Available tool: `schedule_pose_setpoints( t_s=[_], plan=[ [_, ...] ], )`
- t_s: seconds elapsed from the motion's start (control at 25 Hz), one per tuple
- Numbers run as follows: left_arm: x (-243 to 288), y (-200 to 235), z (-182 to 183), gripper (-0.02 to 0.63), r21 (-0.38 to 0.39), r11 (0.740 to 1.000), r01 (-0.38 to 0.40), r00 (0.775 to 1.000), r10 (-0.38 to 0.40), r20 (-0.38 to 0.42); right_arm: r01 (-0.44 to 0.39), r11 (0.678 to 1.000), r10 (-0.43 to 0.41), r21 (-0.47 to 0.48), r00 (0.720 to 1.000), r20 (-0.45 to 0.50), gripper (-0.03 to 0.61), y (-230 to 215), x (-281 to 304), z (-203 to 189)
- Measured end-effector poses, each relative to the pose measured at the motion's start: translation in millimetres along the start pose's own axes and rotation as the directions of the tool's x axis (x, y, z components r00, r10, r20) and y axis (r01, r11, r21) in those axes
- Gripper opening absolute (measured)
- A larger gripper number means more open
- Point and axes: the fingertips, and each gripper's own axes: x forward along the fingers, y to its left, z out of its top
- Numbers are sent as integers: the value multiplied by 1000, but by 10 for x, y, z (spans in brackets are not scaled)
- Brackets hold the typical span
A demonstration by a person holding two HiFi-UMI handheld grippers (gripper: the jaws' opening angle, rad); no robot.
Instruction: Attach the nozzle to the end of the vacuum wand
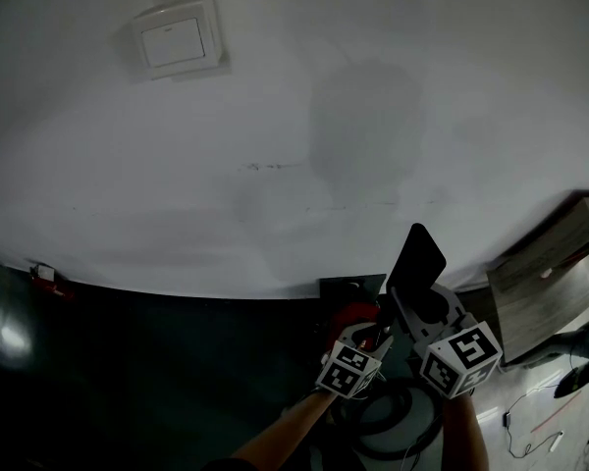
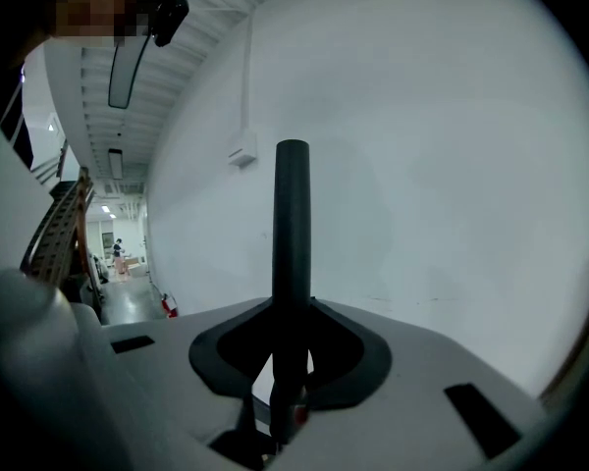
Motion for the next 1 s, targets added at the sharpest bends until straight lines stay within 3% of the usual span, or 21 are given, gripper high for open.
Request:
schedule_pose_setpoints(
  t_s=[0.12, 0.36, 0.68, 1.0],
  plan=[
    [-7, 6, -7, 147, 2, 1000, -2, 1000, 2, -2, -21, 1000, 21, -8, 1000, 17, 89, 34, 4, 7],
    [1, -4, -4, 147, 8, 1000, -2, 1000, 2, -5, -61, 990, 62, -124, 998, 10, 89, 245, 76, 39],
    [-22, -45, -27, 147, -1, 1000, 6, 1000, -6, -6, -72, 997, 72, 30, 997, 2, 89, 24, 58, -56],
    [-71, 31, -54, 147, -24, 1000, 0, 1000, 0, -4, -66, 998, 66, -1, 998, 9, 91, 119, 128, -60]
  ],
)
